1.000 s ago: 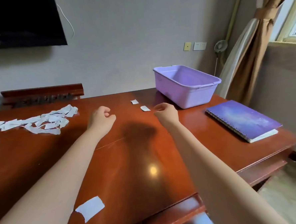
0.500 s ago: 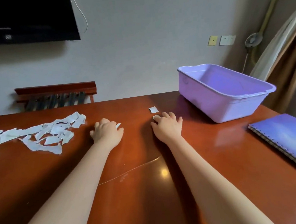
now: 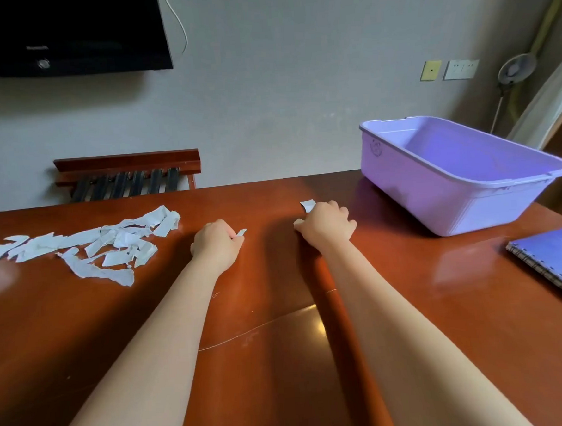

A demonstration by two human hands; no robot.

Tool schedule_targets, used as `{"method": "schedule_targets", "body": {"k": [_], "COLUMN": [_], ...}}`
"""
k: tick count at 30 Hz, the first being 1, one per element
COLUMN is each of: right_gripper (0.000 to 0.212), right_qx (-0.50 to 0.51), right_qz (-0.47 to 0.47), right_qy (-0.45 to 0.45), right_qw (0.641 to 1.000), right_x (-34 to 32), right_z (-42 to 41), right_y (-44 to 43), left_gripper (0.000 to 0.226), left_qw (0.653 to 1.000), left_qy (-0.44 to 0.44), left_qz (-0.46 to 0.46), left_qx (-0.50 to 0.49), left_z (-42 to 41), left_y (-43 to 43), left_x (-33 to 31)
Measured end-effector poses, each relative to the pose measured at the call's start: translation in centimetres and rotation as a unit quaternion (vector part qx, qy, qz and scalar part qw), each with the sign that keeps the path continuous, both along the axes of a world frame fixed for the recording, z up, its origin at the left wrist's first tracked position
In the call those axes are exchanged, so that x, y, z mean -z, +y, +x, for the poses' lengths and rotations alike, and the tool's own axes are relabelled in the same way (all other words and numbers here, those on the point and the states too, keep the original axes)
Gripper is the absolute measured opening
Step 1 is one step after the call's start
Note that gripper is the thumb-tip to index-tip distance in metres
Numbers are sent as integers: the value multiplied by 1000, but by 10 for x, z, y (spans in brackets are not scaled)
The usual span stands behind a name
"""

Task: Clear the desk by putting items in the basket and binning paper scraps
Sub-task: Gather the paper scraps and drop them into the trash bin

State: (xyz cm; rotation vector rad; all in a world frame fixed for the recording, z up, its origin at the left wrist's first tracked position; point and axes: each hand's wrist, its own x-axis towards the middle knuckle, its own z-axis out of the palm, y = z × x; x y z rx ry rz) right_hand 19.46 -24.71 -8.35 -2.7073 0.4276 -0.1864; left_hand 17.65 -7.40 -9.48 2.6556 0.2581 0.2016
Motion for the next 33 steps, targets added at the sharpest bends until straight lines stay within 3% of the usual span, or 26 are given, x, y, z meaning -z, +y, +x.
{"method": "schedule_targets", "body": {"k": [7, 10, 16, 19, 22, 24, 28, 33], "right_gripper": [45, 36, 14, 16, 10, 18, 27, 28], "right_qx": [-60, -85, -128, -153, -87, -35, 38, 42], "right_qz": [0, 7, 71, 124, 229, 287, 238, 123], "right_qy": [44, 40, 43, 6, -81, -105, -89, 1], "right_qw": [997, 996, 988, 980, 966, 952, 966, 992], "right_x": [4, 6, 3, 1, 2, 0, -8, -13], "right_z": [3, -2, -10, -9, 0, 8, 25, 41], "right_y": [-1, 0, 1, 0, -6, -13, -28, -24], "left_gripper": [24, 11, 10, 10, 9, 8, 7, 7], "left_qw": [999, 995, 985, 983, 976, 972, 968, 966], "left_qy": [4, -16, -32, -40, -52, -61, -68, -74], "left_qz": [-40, -97, -171, -181, -210, -225, -241, -248], "left_qx": [7, 10, 9, 9, 2, -2, 0, -2], "left_z": [-3, -7, -10, -10, -9, -8, -5, -4], "left_y": [1, 3, 7, 6, 8, 8, 9, 9], "left_x": [-2, -3, -3, -2, -2, 0, 3, 4]}}
